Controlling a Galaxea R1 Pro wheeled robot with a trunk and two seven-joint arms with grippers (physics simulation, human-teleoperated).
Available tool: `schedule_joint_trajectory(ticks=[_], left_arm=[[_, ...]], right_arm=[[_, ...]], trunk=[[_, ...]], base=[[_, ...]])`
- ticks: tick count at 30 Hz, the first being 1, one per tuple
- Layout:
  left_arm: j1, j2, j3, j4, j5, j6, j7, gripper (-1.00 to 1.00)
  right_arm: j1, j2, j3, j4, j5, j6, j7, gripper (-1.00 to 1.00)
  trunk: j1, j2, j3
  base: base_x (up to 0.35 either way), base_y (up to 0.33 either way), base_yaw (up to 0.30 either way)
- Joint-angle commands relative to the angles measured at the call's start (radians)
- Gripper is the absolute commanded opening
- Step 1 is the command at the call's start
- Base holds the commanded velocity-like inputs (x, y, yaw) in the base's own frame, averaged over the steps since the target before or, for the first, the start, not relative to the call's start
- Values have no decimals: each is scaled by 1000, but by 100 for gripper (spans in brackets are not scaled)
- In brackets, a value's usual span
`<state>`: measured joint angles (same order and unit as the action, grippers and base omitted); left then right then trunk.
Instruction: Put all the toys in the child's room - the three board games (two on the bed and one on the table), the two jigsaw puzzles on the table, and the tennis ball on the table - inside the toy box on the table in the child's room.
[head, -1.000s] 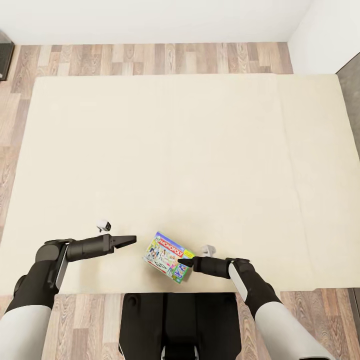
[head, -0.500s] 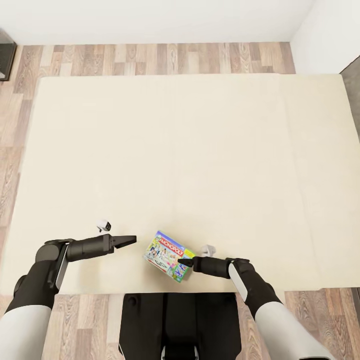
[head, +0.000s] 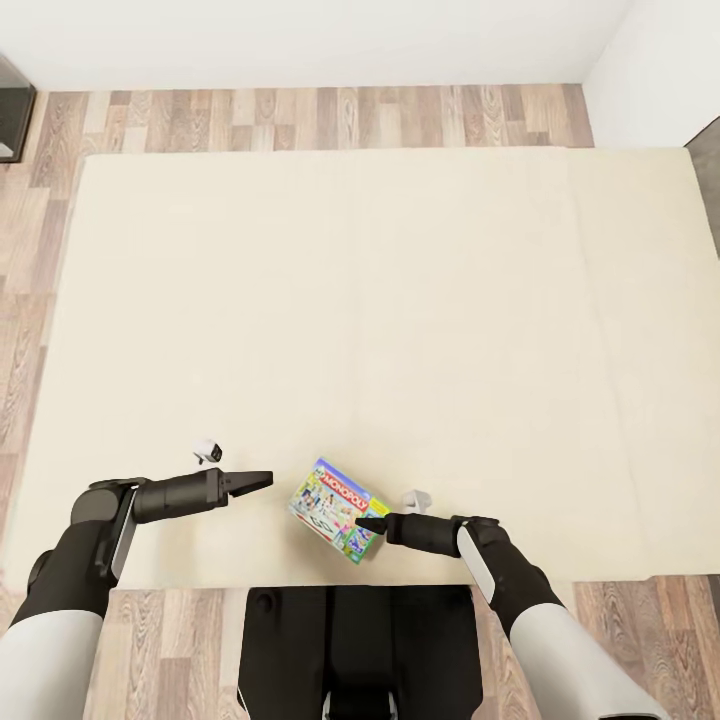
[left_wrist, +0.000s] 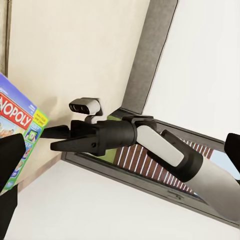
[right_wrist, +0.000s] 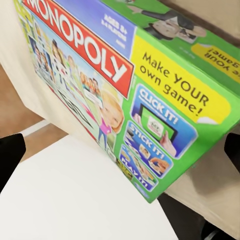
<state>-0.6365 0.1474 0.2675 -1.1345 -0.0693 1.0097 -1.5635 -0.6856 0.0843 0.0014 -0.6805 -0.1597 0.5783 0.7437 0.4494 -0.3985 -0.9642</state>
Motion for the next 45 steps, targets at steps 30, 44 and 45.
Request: schedule_joint_trajectory(ticks=[30,44,45], left_arm=[[0,0,1,-1,-7,10,-7,100],[0,0,1,-1,-7,10,-7,100],[0,0,1,-1,-7,10,-7,100]], right_arm=[[0,0,0,-1,-4,8,-1,100],[0,0,0,-1,-7,-27,-1,100],[0,0,0,-1,-7,-27,-1,100]], trunk=[[1,-2,-1],[1,-2,-1],[1,-2,-1]], base=[[0,53,0],[0,81,0],[0,78,0]])
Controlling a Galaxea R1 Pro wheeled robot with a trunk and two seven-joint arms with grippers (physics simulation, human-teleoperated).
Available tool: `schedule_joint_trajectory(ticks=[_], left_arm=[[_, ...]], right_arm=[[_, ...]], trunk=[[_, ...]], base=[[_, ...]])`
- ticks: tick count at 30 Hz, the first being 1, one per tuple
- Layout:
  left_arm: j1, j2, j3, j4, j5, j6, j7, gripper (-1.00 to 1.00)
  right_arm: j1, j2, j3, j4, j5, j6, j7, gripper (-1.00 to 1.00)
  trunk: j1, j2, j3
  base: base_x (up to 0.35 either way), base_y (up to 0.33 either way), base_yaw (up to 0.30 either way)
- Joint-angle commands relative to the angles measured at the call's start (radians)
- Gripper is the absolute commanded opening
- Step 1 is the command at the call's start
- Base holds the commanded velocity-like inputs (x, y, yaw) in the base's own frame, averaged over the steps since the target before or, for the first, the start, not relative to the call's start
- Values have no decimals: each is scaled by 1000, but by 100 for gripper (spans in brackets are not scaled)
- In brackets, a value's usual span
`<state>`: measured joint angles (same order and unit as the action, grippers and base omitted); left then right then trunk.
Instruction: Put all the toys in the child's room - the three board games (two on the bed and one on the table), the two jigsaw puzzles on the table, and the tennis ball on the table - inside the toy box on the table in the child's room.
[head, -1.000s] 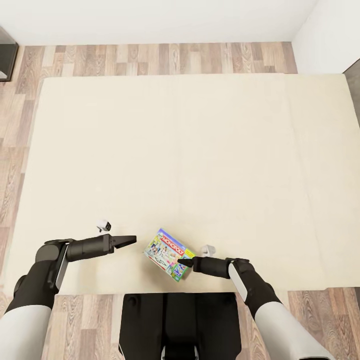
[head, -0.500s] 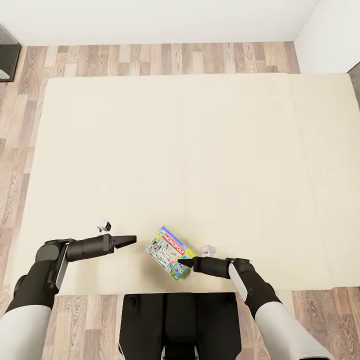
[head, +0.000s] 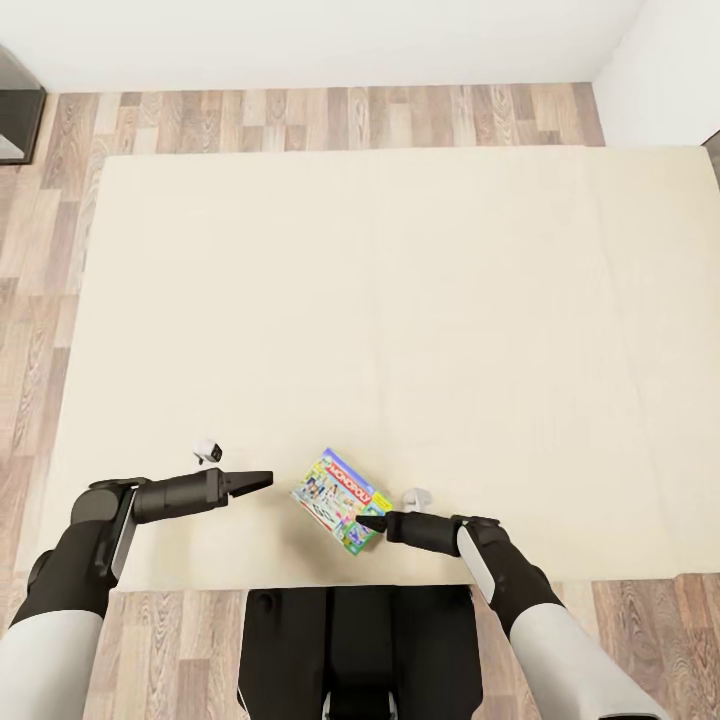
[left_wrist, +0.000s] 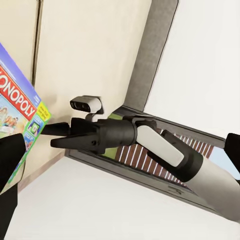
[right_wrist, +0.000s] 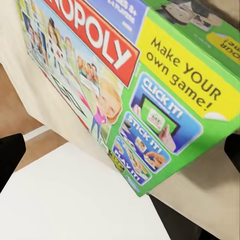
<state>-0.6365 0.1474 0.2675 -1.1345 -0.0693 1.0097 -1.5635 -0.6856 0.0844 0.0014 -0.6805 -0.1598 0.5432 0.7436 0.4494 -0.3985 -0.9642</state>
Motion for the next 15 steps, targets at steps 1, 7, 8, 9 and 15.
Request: schedule_joint_trajectory(ticks=[1,7,8,9,15], left_arm=[[0,0,1,-1,-7,10,-7,100],[0,0,1,-1,-7,10,-7,100],[-1,0,1,-1,-7,10,-7,100],[0,0,1,-1,-7,10,-7,100],[0,0,1,-1,-7,10,-7,100]], right_arm=[[0,0,0,-1,-8,8,-1,100],[0,0,0,-1,-9,7,-1,100],[0,0,0,-1,-9,7,-1,100],[0,0,0,-1,-9,7,-1,100],[0,0,0,-1,-9,7,-1,100]], trunk=[[1,-2,-1],[1,-2,-1],[1,-2,-1],[1,-2,-1],[1,-2,-1]], base=[[0,50,0],[0,58,0],[0,112,0],[0,99,0],[0,37,0]])
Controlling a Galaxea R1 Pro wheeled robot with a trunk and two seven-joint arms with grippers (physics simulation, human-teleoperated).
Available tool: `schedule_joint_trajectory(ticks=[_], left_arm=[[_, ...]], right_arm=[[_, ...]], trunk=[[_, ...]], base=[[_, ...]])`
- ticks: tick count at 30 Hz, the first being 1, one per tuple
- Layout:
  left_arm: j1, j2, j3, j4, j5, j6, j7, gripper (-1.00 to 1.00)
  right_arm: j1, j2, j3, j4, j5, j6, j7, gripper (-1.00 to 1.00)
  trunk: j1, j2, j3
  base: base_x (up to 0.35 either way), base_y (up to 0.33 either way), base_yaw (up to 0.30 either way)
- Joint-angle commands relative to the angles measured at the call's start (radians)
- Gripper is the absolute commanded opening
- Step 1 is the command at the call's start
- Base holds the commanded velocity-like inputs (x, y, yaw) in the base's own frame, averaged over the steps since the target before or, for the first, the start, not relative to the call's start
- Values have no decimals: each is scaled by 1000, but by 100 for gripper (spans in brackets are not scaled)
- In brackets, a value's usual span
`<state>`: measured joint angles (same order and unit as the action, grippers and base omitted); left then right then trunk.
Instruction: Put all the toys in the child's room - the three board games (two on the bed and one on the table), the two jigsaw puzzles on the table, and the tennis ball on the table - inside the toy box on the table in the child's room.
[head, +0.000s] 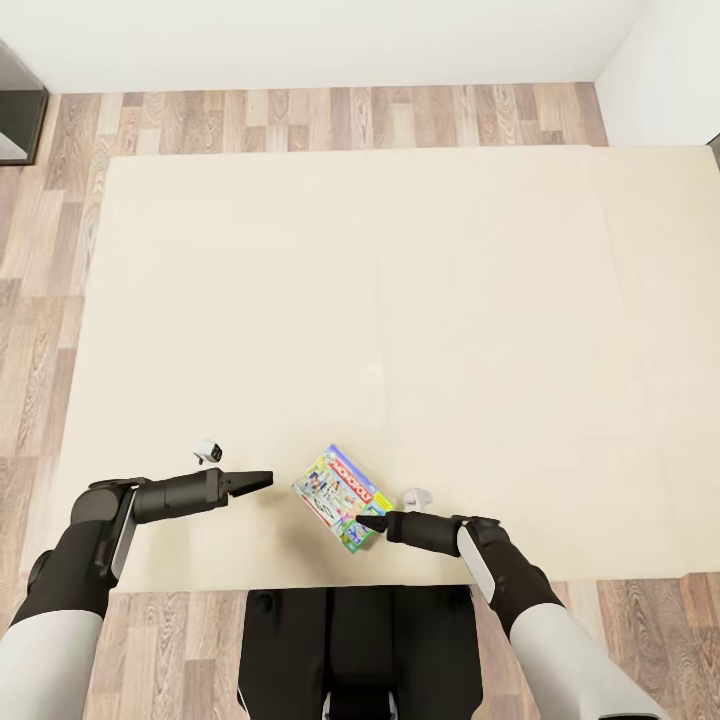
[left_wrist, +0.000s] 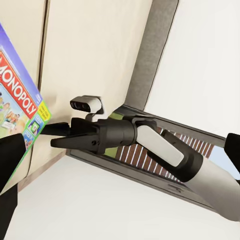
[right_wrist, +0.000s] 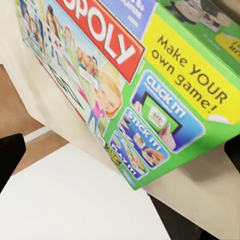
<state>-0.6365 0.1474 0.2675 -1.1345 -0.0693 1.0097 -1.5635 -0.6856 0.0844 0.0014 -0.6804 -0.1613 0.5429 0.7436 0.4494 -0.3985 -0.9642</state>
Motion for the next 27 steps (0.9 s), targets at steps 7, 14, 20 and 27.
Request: schedule_joint_trajectory(ticks=[7,14,20,27], left_arm=[[-1,0,1,-1,-7,10,-7,100],[-1,0,1,-1,-7,11,-7,100],[-1,0,1,-1,-7,11,-7,100],[-1,0,1,-1,-7,12,-7,100]], right_arm=[[0,0,0,-1,-7,8,-1,100],[0,0,0,-1,-7,8,-1,100],[0,0,0,-1,-7,8,-1,100],[0,0,0,-1,-7,8,-1,100]], trunk=[[1,-2,-1],[1,-2,-1],[1,-2,-1],[1,-2,-1]], base=[[0,50,0],[0,24,0],[0,57,0],[0,54,0]])
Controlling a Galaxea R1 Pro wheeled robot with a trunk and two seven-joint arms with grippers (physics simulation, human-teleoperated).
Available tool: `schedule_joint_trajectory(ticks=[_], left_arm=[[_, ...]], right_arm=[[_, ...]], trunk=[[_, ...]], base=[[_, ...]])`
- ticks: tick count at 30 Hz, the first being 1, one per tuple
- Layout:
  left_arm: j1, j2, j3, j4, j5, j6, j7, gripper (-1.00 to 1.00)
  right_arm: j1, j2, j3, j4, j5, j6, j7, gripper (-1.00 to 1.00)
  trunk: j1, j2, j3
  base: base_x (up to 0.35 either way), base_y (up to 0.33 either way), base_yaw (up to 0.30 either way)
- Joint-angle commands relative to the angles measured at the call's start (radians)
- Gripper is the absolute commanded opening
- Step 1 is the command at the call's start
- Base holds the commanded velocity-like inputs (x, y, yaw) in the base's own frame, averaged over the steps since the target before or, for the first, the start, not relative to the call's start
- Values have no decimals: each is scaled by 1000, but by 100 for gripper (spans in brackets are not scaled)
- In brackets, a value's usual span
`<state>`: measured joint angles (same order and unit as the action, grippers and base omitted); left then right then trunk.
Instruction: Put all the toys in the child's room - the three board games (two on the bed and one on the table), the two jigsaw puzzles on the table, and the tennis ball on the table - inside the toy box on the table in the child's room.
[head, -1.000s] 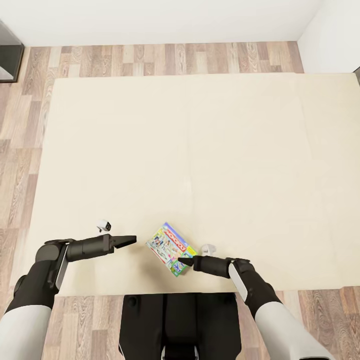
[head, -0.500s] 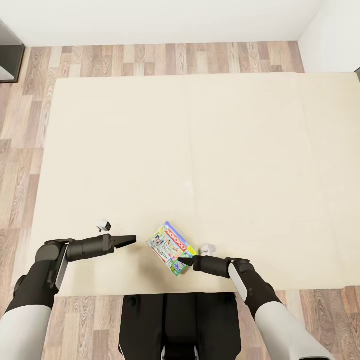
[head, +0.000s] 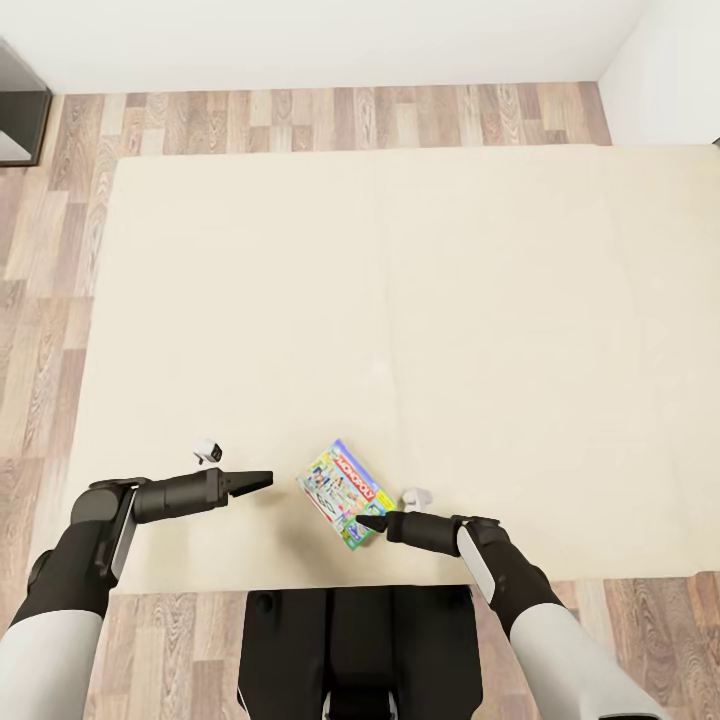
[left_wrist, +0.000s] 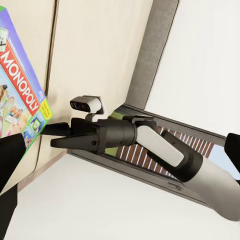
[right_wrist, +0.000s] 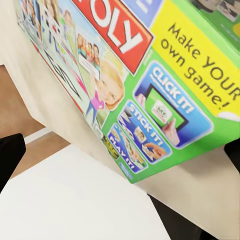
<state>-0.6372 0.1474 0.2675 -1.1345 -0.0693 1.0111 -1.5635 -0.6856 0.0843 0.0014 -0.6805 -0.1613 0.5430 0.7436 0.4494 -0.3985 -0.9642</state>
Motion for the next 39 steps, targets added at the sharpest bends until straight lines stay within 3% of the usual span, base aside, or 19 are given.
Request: schedule_joint_trajectory(ticks=[1,39], left_arm=[[0,0,1,-1,-7,10,-7,100],[0,0,1,-1,-8,10,-7,100]], right_arm=[[0,0,0,-1,-7,8,-1,100],[0,0,0,-1,-10,9,-1,100]], trunk=[[1,-2,-1],[1,-2,-1]], base=[[0,56,0],[0,37,0]])
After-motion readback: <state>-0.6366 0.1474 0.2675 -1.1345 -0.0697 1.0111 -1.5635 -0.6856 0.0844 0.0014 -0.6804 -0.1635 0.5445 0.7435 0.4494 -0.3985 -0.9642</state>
